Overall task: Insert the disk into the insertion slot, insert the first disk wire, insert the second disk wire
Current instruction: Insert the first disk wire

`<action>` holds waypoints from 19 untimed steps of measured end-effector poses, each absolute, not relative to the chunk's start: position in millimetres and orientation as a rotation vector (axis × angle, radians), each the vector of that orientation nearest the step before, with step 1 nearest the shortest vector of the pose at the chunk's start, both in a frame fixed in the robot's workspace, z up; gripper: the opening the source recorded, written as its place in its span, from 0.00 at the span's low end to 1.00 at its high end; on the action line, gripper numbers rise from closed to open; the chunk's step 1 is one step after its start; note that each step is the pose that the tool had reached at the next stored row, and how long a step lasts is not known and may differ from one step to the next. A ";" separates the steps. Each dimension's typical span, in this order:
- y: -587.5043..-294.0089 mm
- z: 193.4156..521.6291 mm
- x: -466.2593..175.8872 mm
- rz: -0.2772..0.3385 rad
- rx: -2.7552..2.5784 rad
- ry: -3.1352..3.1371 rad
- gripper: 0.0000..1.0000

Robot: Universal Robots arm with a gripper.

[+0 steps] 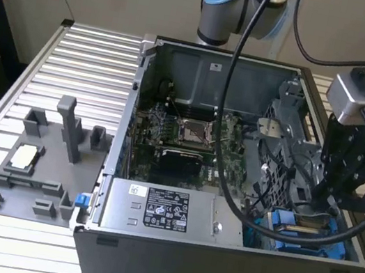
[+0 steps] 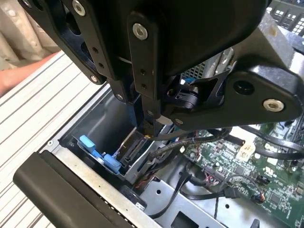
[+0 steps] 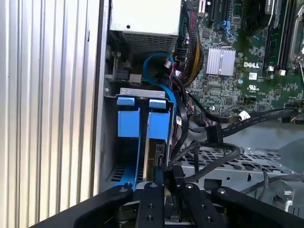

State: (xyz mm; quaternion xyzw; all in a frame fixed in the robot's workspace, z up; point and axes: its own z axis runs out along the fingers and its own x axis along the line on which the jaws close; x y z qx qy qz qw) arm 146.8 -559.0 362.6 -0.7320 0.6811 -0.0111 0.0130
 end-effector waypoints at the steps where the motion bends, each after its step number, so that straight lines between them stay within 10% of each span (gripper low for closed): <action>1: -560.3 362.6 147.0 -0.035 -2.279 2.124 0.19; 19: -563.1 356.2 155.9 -0.010 -2.197 2.195 0.19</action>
